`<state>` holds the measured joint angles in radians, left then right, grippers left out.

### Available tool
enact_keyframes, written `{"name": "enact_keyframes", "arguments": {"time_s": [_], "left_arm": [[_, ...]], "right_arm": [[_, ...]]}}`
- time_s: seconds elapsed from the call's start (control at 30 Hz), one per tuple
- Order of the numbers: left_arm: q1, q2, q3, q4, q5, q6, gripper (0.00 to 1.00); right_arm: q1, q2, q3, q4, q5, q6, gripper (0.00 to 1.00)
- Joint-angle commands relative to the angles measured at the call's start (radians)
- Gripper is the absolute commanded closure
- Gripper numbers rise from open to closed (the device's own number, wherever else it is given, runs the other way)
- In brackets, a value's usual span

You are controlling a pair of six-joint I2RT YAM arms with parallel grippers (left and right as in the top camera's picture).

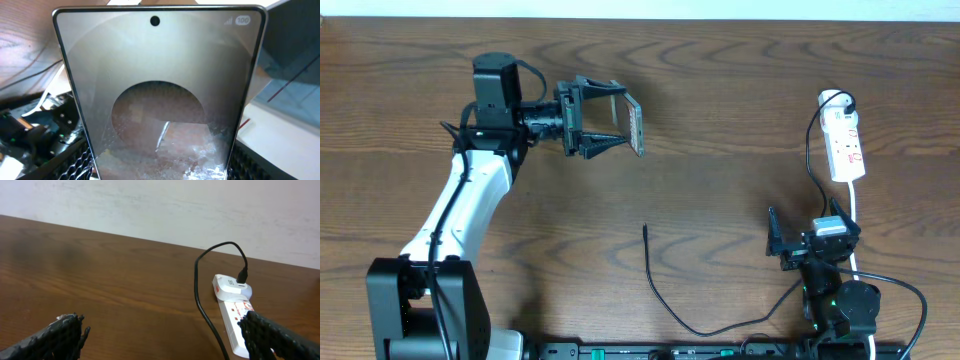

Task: Plug charger to phone and switch on socket
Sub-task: 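Lift the phone with the left gripper and raise it upright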

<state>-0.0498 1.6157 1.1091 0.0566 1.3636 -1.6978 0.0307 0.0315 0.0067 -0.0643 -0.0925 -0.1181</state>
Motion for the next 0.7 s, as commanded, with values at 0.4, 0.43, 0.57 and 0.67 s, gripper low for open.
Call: {"name": "enact_keyframes", "arguments": {"time_s": [0.4, 0.43, 0.57, 0.67], "left_arm": [[0.035, -0.023, 0.021, 0.014, 0.043, -0.140, 0.93], [0.035, -0.023, 0.021, 0.013, 0.043, -0.140, 0.93], [0.035, -0.023, 0.021, 0.013, 0.043, -0.140, 0.93], [0.035, -0.023, 0.021, 0.013, 0.043, -0.140, 0.93]], "right_arm": [[0.008, -0.002, -0.001, -0.004, 0.005, -0.011, 0.01], [0.008, -0.002, -0.001, -0.004, 0.005, -0.011, 0.01], [0.008, -0.002, -0.001, -0.004, 0.005, -0.011, 0.01], [0.008, -0.002, -0.001, -0.004, 0.005, -0.011, 0.01]]}}
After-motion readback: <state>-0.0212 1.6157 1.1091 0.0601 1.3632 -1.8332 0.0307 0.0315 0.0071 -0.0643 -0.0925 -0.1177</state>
